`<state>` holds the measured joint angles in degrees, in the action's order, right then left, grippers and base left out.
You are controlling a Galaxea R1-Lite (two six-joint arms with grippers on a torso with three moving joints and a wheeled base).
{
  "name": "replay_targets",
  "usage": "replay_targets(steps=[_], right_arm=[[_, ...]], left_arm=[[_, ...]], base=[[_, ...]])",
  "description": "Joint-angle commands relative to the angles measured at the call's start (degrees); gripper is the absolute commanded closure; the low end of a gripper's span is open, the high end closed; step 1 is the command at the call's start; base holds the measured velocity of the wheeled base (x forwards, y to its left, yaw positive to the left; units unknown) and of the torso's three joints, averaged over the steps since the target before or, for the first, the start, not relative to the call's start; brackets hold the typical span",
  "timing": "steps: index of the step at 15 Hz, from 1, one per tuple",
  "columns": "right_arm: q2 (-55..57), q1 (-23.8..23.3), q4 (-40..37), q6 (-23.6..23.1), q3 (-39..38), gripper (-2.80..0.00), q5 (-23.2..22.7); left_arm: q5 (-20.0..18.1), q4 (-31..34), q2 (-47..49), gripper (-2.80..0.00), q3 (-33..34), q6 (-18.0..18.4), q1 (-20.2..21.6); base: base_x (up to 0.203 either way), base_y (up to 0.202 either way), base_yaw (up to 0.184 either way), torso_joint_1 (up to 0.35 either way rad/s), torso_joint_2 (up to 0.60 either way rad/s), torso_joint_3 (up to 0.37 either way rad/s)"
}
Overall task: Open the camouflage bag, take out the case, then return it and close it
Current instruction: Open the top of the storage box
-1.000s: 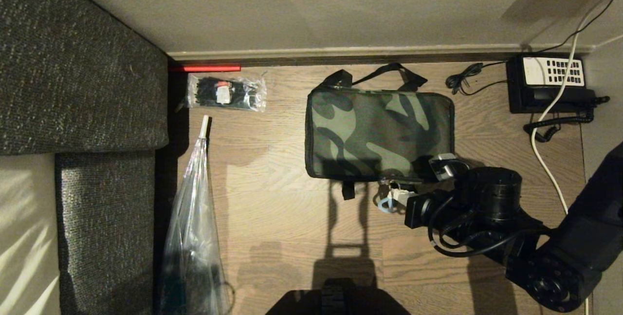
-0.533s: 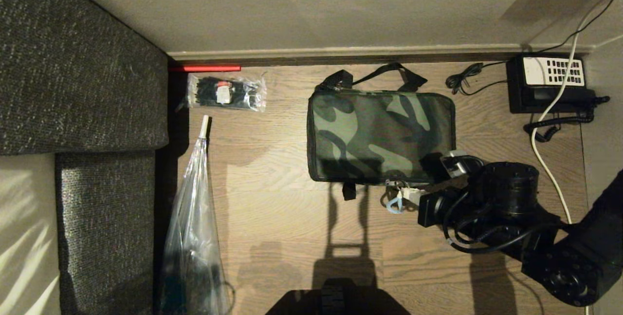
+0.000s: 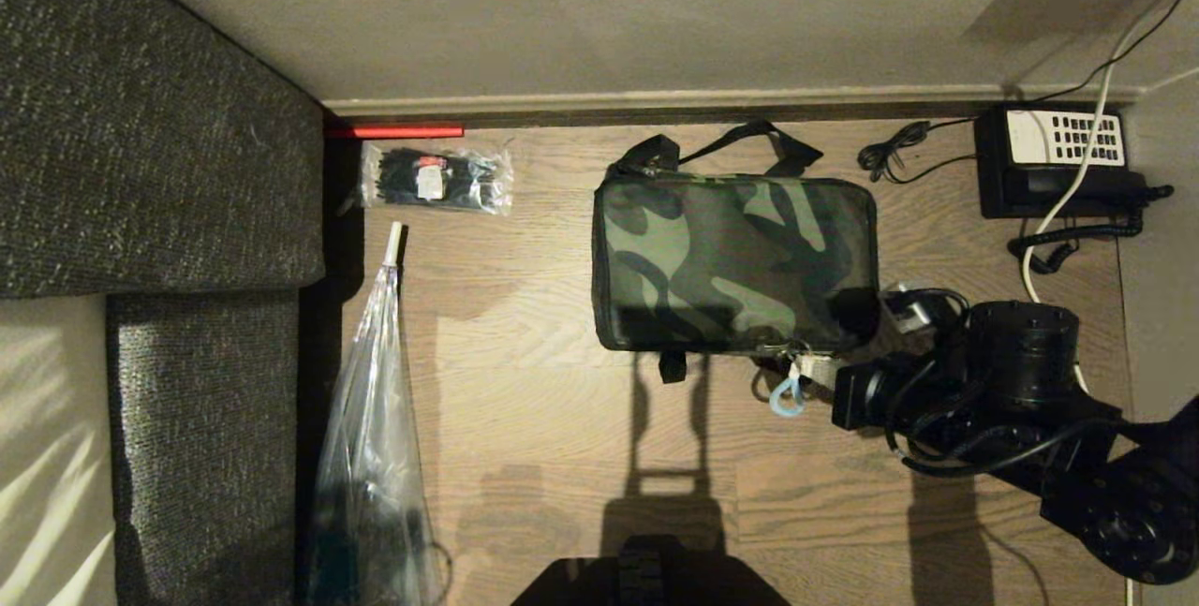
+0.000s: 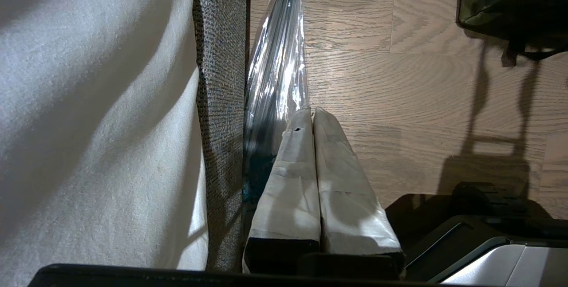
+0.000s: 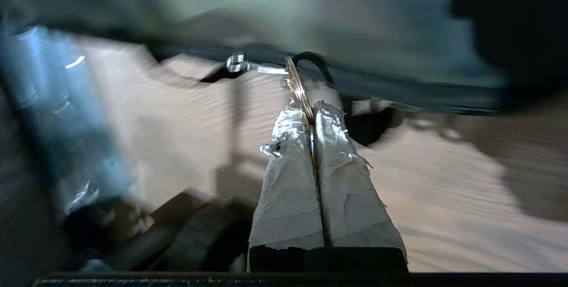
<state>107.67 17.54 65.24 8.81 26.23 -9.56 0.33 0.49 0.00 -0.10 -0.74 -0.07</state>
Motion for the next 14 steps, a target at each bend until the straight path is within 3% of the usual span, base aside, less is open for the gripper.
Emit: replay_targets(steps=[1, 5, 9, 14], right_arm=[[-1.7, -0.3, 0.1, -1.3, -0.3, 0.0, -0.3], [-3.3, -1.7, -2.4, -1.8, -1.3, 0.0, -1.3], [-5.8, -5.8, -3.7, -2.9, -1.4, 0.0, -6.2], [-7.1, -9.8, -7.4, -4.6, -1.5, 0.0, -7.1]], left_arm=[[0.0, 0.0, 0.0, 0.0, 0.0, 0.0, 0.1], [0.0, 0.0, 0.0, 0.0, 0.0, 0.0, 0.0], [0.0, 0.0, -0.1, 0.0, 0.0, 0.0, 0.1], [0.0, 0.0, 0.0, 0.0, 0.0, 0.0, 0.0]], base=[[0.0, 0.0, 0.0, 0.0, 0.0, 0.0], [0.0, 0.0, 0.0, 0.0, 0.0, 0.0], [0.0, 0.0, 0.0, 0.0, 0.0, 0.0], [0.0, 0.0, 0.0, 0.0, 0.0, 0.0]])
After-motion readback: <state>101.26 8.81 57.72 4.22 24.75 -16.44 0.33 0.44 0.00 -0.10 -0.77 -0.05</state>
